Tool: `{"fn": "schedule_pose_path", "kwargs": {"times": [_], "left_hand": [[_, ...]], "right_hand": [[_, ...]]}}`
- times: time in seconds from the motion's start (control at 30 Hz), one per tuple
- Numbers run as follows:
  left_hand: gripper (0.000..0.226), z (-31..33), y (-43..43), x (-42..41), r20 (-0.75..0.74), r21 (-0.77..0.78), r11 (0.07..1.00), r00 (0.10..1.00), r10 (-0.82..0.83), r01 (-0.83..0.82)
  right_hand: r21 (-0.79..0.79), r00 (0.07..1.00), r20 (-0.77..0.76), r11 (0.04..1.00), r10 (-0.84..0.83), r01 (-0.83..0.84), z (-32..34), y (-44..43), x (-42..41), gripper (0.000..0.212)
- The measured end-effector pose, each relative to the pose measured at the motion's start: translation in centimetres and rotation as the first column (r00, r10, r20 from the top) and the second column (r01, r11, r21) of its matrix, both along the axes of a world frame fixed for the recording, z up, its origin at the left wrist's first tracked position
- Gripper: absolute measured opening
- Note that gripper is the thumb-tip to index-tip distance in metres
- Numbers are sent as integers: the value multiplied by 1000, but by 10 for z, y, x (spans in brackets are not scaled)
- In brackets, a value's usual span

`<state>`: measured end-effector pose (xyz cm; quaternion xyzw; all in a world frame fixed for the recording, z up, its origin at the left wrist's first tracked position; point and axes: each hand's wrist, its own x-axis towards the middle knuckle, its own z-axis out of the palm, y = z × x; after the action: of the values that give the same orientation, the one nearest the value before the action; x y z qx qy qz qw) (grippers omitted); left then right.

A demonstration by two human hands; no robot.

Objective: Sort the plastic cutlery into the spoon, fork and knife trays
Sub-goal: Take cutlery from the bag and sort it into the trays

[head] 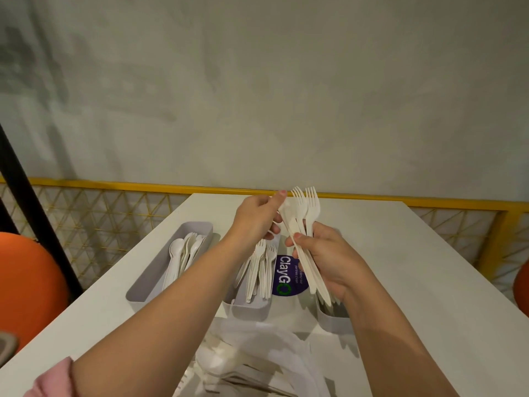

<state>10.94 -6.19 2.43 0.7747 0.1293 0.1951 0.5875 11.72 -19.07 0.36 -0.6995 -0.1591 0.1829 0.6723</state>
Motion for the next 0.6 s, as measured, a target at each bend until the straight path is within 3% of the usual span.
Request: {"fn": "schedule_pose_path", "kwargs": {"times": [0.1,0.23,0.43,0.6], "left_hand": [[22,1,0,-2,-25,16,1000,1000,3,-2],[17,3,2,-6,-33,-89,996,999,-11,8],[21,13,5,-14,36,-338,941,999,-12,24],[21,18,9,-21,46,-363,931,999,-17,32]], "right_hand": [[-5,1000,3,1000,5,-5,1,-1,-1,24],[-15,1000,13,1000,17,-16,2,-6,-5,21],[-81,998,56,996,-27,31,-4,-28,-2,17],[-90,996,82,995,-43,51,-4,-45,0,24]]}}
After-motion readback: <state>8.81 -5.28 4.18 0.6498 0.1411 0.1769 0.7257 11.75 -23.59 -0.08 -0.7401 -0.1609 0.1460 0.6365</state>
